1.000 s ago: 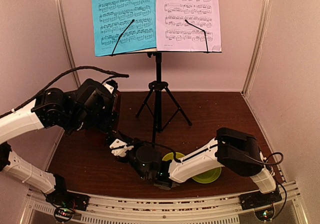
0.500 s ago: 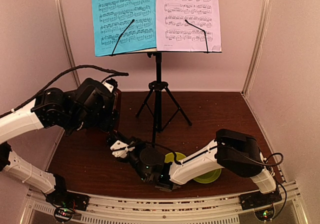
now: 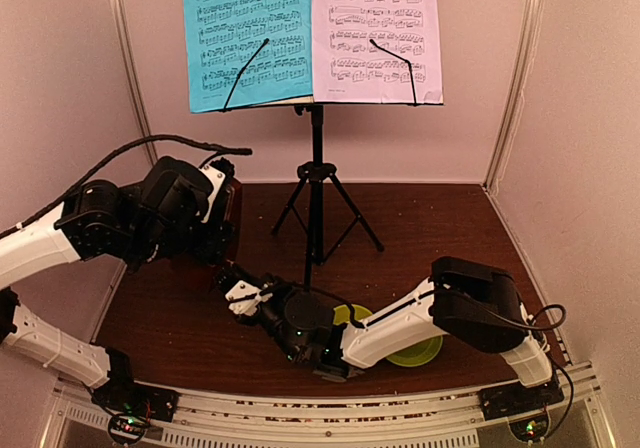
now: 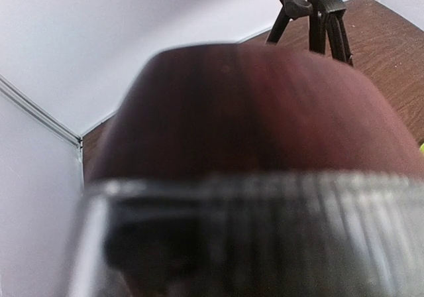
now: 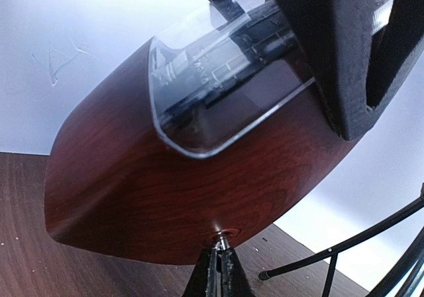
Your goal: Set up the instrument practice props
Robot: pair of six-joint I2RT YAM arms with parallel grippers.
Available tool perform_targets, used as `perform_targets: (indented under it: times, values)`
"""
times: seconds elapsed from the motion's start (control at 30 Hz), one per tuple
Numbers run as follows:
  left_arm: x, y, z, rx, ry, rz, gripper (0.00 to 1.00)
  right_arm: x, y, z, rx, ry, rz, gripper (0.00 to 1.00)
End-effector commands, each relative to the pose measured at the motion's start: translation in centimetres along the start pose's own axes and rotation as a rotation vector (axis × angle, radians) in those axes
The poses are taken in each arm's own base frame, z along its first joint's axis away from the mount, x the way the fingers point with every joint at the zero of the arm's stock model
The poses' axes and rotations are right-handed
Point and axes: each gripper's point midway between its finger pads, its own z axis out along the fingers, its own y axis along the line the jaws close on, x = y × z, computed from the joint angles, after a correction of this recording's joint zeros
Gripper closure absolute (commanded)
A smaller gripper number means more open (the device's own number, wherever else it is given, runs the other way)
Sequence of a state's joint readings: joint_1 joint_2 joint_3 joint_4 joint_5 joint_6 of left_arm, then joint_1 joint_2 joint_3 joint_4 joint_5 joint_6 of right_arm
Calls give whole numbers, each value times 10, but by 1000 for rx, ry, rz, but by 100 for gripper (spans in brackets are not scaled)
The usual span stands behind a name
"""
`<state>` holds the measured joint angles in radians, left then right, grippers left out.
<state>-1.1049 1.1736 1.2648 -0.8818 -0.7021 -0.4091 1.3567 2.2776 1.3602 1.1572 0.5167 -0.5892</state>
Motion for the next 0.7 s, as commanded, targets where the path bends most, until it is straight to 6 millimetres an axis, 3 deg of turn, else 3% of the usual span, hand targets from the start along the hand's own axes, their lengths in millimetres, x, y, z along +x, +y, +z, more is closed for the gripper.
perform_targets:
  times: [0.0,0.67]
  values:
    - [-44,-4,-20,91,-172,-122,80,3,-14,3,0,9,35,97]
    - [-45,-5,-23,114,-200,-135,82,-1,-16,3,-34,-2,69,100]
